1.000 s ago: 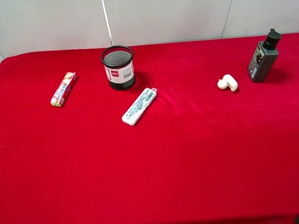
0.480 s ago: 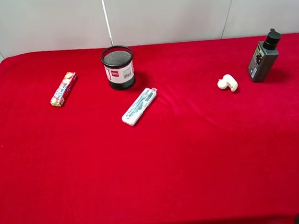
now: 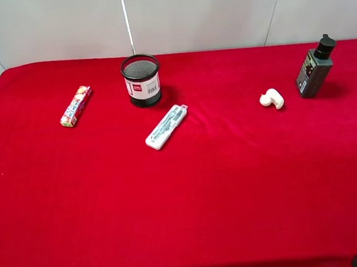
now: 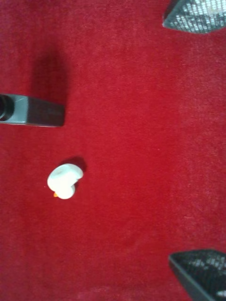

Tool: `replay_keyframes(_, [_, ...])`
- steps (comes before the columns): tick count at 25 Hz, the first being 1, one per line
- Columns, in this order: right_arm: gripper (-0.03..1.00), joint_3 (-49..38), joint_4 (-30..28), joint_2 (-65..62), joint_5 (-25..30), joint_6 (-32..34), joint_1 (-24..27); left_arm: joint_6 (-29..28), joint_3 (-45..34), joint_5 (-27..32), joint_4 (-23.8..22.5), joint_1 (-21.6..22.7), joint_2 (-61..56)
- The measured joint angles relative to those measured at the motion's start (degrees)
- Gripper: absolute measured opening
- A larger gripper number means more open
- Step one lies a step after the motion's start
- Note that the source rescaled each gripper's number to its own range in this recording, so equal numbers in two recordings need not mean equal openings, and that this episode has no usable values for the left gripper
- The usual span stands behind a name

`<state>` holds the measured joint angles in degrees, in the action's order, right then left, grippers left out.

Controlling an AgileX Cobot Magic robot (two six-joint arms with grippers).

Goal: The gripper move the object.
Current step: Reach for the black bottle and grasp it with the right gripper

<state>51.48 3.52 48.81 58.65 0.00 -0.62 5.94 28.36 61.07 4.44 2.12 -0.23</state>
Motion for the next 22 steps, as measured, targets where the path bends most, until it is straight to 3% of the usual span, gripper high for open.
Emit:
replay_keyframes(13, [1.0, 20.13, 0.0, 26.57, 5.28, 0.0, 0.0, 0.0, 0.0, 0.0, 0.0, 0.0, 0.0])
replay_keyframes(22, [1.0, 31.59, 0.0, 42.18, 5.55, 0.43, 0.0, 0.0, 0.0, 0.0, 0.0, 0.0, 0.0])
